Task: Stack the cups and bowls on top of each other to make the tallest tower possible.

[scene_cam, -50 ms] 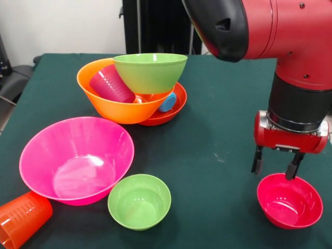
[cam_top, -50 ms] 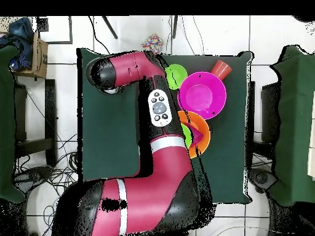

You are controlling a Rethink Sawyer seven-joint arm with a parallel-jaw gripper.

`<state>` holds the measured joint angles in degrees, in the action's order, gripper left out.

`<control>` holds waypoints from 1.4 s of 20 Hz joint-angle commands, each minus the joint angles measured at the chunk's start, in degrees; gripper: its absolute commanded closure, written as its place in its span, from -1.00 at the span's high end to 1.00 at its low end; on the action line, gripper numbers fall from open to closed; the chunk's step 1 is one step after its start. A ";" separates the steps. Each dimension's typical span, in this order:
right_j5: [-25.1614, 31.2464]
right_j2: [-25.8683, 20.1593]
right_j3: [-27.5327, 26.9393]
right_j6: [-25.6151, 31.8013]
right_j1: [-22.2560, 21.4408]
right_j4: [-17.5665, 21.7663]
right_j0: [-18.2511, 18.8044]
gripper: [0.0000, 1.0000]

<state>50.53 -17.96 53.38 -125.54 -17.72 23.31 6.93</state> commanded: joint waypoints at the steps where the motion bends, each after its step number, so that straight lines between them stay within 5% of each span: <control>1: 2.67 -0.24 1.54 5.70 3.19 1.48 0.19 1.00; 15: -3.36 1.04 1.08 4.92 6.88 4.08 -0.07 1.00; 28: -6.81 2.68 -7.58 2.97 14.79 6.78 -2.10 1.00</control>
<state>47.20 -16.02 49.76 -125.54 -9.19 25.07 6.14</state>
